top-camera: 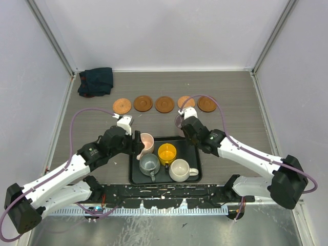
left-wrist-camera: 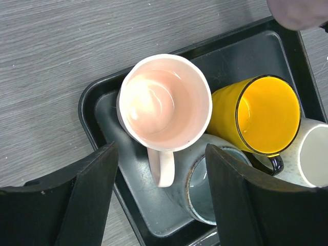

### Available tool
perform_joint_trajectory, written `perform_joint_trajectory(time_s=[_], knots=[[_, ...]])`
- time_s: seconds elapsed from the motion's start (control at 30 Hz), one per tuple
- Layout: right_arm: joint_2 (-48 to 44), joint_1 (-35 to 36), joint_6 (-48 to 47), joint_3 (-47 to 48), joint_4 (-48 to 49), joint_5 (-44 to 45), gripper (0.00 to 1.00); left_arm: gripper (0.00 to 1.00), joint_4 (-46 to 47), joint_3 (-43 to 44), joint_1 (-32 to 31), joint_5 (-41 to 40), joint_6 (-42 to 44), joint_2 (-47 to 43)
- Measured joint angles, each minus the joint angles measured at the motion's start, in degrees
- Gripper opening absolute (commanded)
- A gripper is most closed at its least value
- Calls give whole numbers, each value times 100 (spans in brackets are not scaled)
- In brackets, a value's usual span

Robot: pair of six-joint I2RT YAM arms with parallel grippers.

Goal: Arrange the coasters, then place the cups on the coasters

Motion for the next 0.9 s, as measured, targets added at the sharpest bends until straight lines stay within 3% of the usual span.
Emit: perform_joint_trajectory(time_s=[0.2,0.57,0.9], knots=[[321,-302,-376,297,162,15,1,70,28,0,0,-17,7,0],[1377,-2605,-942,977,1176,-632,1,72,225,0,0,-98,81,343],[2474,-3311,-1384,1272,2240,-1143,1,74,621,2,2,-223,238,737]])
